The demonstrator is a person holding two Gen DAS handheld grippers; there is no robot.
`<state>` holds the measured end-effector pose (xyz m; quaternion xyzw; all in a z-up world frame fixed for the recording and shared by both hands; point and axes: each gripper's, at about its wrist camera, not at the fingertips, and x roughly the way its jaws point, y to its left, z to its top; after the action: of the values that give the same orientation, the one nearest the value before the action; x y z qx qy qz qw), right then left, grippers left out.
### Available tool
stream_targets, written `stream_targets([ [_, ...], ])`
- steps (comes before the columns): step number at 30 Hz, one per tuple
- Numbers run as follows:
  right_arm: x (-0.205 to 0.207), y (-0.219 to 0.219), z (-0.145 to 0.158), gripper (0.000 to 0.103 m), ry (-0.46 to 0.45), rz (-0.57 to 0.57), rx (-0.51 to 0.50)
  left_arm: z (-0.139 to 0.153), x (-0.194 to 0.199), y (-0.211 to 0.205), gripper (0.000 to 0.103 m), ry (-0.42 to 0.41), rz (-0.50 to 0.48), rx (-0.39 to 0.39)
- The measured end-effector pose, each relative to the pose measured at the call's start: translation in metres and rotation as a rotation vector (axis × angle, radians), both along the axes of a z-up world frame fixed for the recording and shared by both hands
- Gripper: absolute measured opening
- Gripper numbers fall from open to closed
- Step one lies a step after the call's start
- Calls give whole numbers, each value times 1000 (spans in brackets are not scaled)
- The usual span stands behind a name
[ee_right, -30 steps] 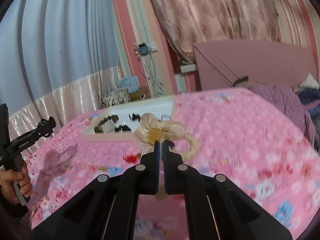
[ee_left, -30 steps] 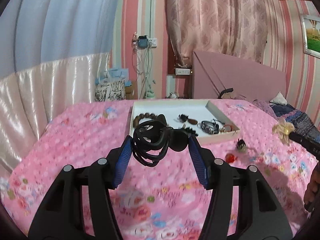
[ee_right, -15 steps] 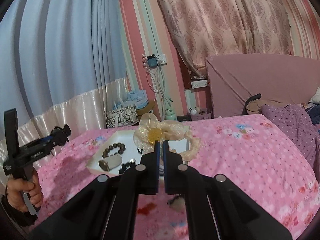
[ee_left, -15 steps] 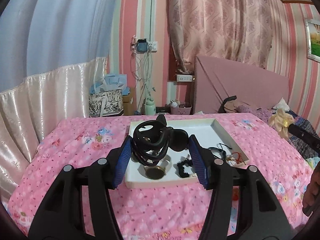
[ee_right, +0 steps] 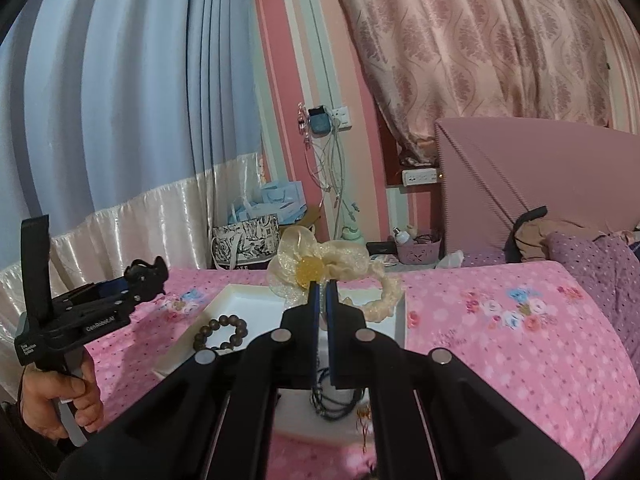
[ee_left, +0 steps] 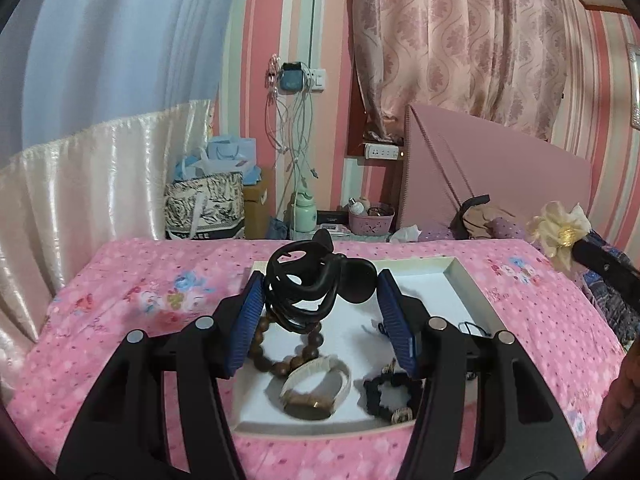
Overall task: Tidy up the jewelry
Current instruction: 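Carry the claw clip with left tool while right tool carries flower scrunchie over tray, then release the claw clip with left tool while right tool releases flower scrunchie in tray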
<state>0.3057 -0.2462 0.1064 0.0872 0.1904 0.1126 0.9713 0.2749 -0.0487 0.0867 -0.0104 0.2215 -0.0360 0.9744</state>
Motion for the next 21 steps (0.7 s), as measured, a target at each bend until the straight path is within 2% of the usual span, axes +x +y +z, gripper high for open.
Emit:
stream_targets([
  [4, 34, 0, -13, 3, 39, 15, 13, -12, 31, -11, 57, 26, -1, -6],
  [7, 57, 4, -23, 3, 67, 20, -9, -26, 54, -19, 57, 44, 16, 22],
  [10, 82, 9, -40, 3, 148, 16, -47, -50, 77, -25, 57, 95, 18, 34],
  [12, 92, 12, -54, 3, 190, 11, -68, -61, 84, -29, 57, 122, 2, 26],
  [15, 104, 16, -74, 3, 250, 12, -115, -71, 91, -39, 57, 138, -14, 61],
  [21, 114, 27, -93, 3, 308, 1, -191, -94, 105, -51, 57, 230, -27, 107],
])
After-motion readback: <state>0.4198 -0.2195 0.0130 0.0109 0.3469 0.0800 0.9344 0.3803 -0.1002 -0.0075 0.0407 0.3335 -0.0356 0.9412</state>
